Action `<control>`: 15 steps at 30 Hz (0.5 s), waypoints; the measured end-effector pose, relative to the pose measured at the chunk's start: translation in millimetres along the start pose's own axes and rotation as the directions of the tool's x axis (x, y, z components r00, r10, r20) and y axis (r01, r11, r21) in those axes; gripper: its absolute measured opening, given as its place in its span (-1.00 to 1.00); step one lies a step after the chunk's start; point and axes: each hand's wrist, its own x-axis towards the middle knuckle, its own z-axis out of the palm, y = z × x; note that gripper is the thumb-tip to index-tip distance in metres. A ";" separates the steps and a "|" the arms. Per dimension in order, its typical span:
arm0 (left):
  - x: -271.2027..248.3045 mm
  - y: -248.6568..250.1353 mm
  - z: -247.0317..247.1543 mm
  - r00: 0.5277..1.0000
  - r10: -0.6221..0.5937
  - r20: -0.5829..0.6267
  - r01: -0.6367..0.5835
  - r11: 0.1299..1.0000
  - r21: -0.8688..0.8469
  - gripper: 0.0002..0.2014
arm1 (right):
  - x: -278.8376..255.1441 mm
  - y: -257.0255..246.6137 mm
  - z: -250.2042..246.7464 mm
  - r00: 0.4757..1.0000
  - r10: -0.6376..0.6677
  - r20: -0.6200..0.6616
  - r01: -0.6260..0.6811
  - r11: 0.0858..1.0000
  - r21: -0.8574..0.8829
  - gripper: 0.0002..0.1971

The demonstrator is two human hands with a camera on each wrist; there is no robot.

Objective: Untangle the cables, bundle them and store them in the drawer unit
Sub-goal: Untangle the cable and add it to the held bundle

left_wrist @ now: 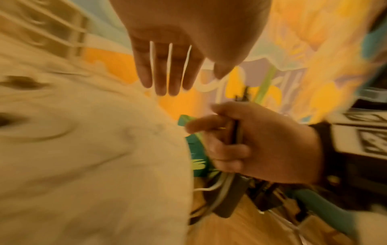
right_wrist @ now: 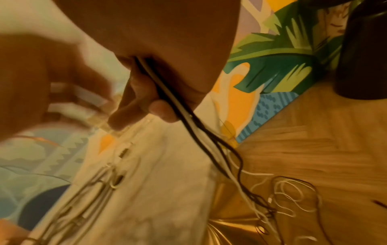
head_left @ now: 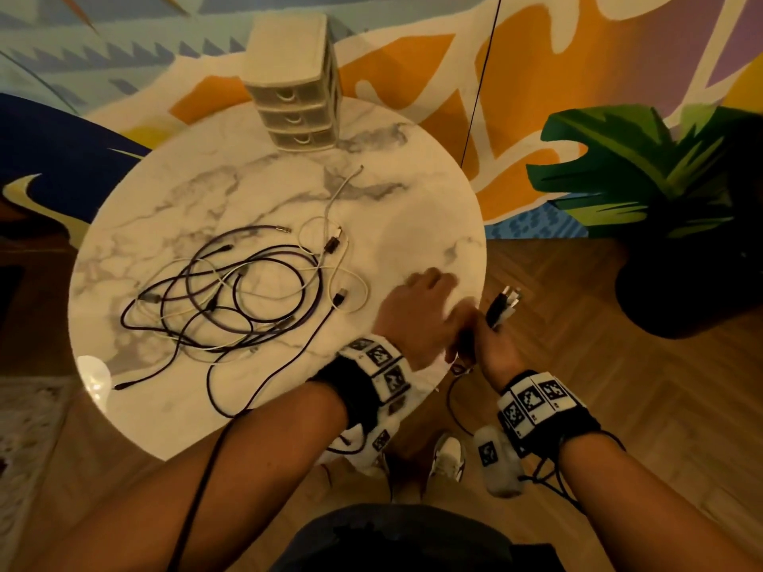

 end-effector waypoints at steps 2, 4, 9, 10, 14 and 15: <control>-7.9 -41.6 0.0 0.983 -0.139 0.121 0.118 0.979 0.166 -0.63 | 9.3 15.7 -3.5 0.993 0.050 0.104 -0.049 0.999 -0.007 -0.47; -20.1 -88.0 -2.0 0.929 -0.287 0.234 0.193 0.914 0.356 -0.60 | 14.9 28.3 -4.6 0.987 0.095 0.132 -0.094 0.996 -0.012 -0.52; -57.6 -166.2 -1.5 0.745 -0.571 0.344 0.379 0.788 0.485 -0.62 | 23.2 39.7 6.1 0.971 0.155 0.181 -0.155 0.988 -0.013 -0.48; -63.6 -171.5 3.6 0.729 -0.572 0.376 0.380 0.795 0.472 -0.63 | 24.3 40.7 9.5 0.966 0.169 0.193 -0.167 0.986 -0.028 -0.44; -77.7 -162.0 13.3 0.758 -0.437 0.484 0.285 0.889 0.357 -0.63 | 24.5 42.5 33.8 0.954 0.190 0.230 -0.161 0.977 -0.137 -0.26; -78.9 -153.1 11.4 0.780 -0.388 0.491 0.249 0.912 0.325 -0.63 | 22.5 42.4 41.5 0.954 0.186 0.236 -0.151 0.976 -0.158 -0.26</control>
